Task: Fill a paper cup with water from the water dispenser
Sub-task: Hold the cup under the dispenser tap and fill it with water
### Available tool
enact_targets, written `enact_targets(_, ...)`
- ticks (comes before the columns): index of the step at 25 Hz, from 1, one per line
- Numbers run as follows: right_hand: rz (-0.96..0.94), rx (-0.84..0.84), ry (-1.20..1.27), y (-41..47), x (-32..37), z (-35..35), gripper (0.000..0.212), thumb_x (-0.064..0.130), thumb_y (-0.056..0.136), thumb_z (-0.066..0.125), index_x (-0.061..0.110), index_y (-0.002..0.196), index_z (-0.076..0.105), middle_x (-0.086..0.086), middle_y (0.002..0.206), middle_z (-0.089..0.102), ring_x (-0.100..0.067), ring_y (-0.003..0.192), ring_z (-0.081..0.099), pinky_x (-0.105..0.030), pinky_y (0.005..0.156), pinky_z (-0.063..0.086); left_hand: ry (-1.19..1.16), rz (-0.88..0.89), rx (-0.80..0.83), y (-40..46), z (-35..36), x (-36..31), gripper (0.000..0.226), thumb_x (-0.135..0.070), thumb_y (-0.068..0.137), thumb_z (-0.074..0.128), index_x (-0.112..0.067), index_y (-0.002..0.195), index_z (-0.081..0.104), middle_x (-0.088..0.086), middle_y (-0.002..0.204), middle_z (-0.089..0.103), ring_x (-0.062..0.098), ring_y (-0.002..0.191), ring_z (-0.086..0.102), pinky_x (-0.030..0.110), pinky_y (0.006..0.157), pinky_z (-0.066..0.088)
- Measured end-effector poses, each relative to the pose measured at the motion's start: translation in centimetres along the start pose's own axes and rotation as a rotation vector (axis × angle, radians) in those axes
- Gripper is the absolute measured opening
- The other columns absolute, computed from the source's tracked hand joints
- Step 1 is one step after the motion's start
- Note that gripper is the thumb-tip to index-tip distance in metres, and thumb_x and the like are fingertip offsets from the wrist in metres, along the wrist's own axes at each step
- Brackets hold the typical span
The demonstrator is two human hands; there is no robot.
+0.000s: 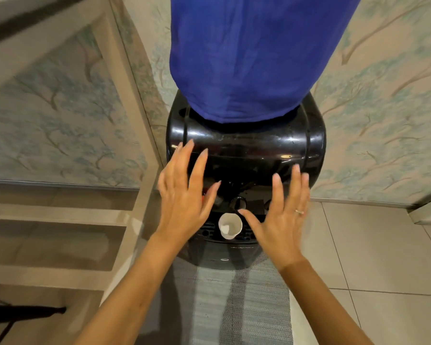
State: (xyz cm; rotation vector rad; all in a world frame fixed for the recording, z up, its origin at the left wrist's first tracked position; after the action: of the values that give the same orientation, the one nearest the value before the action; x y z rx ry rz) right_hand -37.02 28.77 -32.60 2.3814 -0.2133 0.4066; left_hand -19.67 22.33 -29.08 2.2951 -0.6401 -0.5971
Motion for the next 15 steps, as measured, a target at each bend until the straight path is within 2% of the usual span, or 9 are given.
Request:
enact_targets(2,-0.027,0.116,-0.144,1.8,-0.1,1.1,0.118,0.053,0.068,0.074,0.023,0.150,-0.005,-0.022,0.154,-0.004,-0.033,0.145,-0.016,-0.050,0.117,-0.005,0.080,0.067,0.112,2.4,0.8,-0.5,0.076,-0.050,0.089,0.057,-0.016,0.148,0.023,0.013,0.157,0.015,0.027,0.147,0.009,0.047,0.114,0.015)
enact_targets(5,-0.037,0.229,-0.202,2.7,-0.5,2.3,0.131,0.055,0.058,0.079,0.024,0.149,-0.010,-0.018,0.156,-0.010,-0.032,0.142,-0.026,-0.055,0.113,-0.004,0.180,0.103,0.284,3.8,2.5,-0.3,0.093,-0.061,0.079,0.058,-0.016,0.150,0.017,0.012,0.159,0.013,0.028,0.147,0.006,0.055,0.114,0.012)
enact_targets(8,-0.027,0.273,-0.218,2.9,-0.6,2.8,0.134,0.059,0.056,0.079,0.024,0.149,-0.011,-0.017,0.156,-0.012,-0.033,0.141,-0.028,-0.056,0.113,-0.006,0.177,0.097,0.352,3.8,3.3,0.1,0.093,-0.067,0.080,0.049,-0.018,0.151,0.013,0.010,0.160,0.012,0.028,0.148,0.005,0.058,0.114,0.013)
enact_targets(11,0.002,0.247,-0.214,2.9,-0.6,2.9,0.132,0.059,0.058,0.077,0.024,0.149,-0.011,-0.018,0.155,-0.011,-0.032,0.141,-0.028,-0.054,0.114,-0.011,0.202,0.106,0.393,3.6,3.6,0.4,0.103,-0.075,0.075,0.046,-0.017,0.151,0.008,0.010,0.160,0.007,0.027,0.148,0.001,0.059,0.114,0.010)
enact_targets(15,-0.008,0.168,-0.219,2.9,-0.6,3.2,0.127,0.055,0.063,0.077,0.024,0.149,-0.011,-0.019,0.156,-0.010,-0.032,0.142,-0.027,-0.052,0.115,-0.013,0.240,0.123,0.424,3.6,4.0,0.5,0.119,-0.078,0.064,0.053,-0.017,0.151,0.001,0.012,0.160,0.006,0.029,0.147,-0.002,0.059,0.113,0.004)
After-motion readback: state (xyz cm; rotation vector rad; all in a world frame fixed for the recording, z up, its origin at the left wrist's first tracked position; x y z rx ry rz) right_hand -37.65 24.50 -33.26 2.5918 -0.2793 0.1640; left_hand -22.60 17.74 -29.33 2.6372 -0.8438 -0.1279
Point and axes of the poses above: each hand's wrist, its own y-axis towards the middle knuckle, its own z-axis out of the palm, x = y × z, the point moved 7 cm from there along y, towards the middle knuckle
